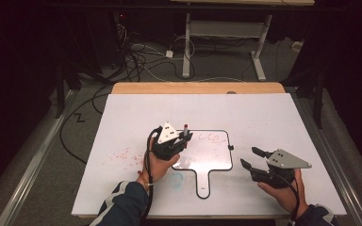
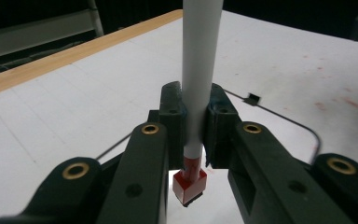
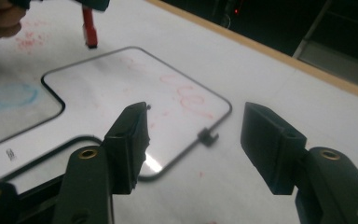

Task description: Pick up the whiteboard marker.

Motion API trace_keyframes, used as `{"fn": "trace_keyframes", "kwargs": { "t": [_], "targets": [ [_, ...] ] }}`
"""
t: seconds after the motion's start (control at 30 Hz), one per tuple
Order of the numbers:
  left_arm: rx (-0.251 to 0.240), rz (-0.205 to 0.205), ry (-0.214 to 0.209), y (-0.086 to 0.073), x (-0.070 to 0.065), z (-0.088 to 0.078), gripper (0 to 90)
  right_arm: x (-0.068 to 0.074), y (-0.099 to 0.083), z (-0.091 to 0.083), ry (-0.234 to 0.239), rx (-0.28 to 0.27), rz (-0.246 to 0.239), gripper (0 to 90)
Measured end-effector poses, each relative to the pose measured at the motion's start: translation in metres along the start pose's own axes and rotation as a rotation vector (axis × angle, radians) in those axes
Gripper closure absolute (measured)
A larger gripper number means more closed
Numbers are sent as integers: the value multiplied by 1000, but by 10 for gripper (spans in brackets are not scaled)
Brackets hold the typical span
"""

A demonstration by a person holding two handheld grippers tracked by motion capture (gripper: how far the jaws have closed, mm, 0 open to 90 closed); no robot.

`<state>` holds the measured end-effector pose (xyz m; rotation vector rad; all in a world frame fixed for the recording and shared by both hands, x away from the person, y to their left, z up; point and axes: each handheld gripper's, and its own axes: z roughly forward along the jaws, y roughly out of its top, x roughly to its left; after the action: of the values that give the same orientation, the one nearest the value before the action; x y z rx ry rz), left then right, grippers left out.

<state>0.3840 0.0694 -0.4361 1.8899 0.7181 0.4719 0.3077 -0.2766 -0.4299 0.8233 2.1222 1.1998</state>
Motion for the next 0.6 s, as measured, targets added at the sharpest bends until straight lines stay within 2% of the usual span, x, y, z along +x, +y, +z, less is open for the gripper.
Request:
{"fn": "trace_keyframes", "kwargs": {
  "t": [0.07, 0.2, 0.3, 0.4, 0.6],
  "targets": [
    [10, 16, 29, -1, 5, 7, 778, 0, -2, 0, 7, 8, 3, 413],
    [17, 5, 82, -6, 17, 21, 778, 0, -9, 2, 32, 43, -6, 406],
    [26, 11, 87, -12, 24, 31, 779, 3, -10, 4, 40, 58, -22, 402],
    [54, -24, 108, -17, 26, 35, 778, 6, -10, 5, 44, 66, -48, 399],
    [52, -28, 161, -20, 34, 38, 779, 8, -10, 7, 46, 73, -60, 403]
  ]
}}
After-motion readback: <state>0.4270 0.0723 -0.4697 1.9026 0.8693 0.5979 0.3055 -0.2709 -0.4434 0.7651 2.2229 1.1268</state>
